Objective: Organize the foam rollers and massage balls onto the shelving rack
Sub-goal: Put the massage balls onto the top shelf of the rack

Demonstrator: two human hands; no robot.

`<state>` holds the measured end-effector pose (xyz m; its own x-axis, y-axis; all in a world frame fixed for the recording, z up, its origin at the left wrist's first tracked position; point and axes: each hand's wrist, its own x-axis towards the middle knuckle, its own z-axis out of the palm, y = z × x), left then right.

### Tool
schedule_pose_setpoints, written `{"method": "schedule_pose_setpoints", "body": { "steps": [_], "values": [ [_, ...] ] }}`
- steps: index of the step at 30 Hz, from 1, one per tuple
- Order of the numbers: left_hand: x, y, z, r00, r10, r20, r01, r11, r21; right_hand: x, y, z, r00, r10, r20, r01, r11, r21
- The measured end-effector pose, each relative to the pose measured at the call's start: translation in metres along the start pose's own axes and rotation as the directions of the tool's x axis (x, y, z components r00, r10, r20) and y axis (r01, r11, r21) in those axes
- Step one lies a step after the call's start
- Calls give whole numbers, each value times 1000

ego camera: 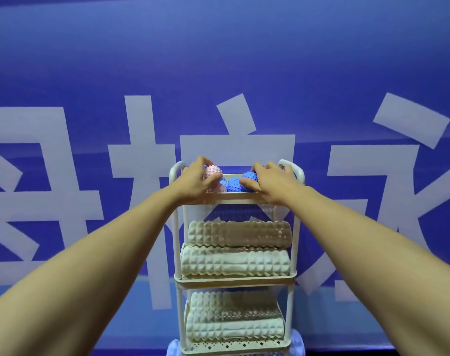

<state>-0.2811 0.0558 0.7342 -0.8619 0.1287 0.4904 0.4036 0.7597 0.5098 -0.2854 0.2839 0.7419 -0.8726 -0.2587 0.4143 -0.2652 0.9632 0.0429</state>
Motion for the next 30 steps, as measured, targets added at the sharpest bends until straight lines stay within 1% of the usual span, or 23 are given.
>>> {"method": "schedule_pose_setpoints", "body": {
  "steps": [3, 7, 10, 15, 18, 21, 23, 25, 30],
  "values": [
    [-2, -2, -1, 1000, 16, 3, -15, 998, -55, 1, 7, 9, 1000, 11, 3, -11, 999, 48],
    [-2, -9, -3, 1000, 4, -2, -4, 995, -100, -2, 13, 12, 999, 2, -38, 2, 995, 100],
    [0, -11, -2, 1000, 3, 2, -3, 994, -108, -2, 14, 16, 998, 5, -61, 0, 996, 88],
    [1, -10, 0, 1000, 1, -23, -3, 996, -85, 0, 15, 22, 990, 4, -143, 28, 974, 223],
    [1, -7, 1, 998, -3, -68, -1, 999, -53, 4, 14, 23, 976, -21, -217, 85, 954, 289],
    [3, -3, 6, 984, -21, -175, 19, 1000, -13, 11, 8, 20, 963, -18, -268, 111, 936, 335],
    [6, -1, 10, 965, -32, -260, 38, 999, 19, 16, 2, 19, 958, 20, -286, 95, 919, 381],
    [11, 1, 13, 955, -15, -295, 28, 999, 41, 22, -2, 19, 956, 52, -290, 79, 903, 422],
    [35, 8, 20, 972, -8, -233, 6, 1000, -9, 47, -7, 17, 965, 132, -225, -23, 903, 430]
  ]
}}
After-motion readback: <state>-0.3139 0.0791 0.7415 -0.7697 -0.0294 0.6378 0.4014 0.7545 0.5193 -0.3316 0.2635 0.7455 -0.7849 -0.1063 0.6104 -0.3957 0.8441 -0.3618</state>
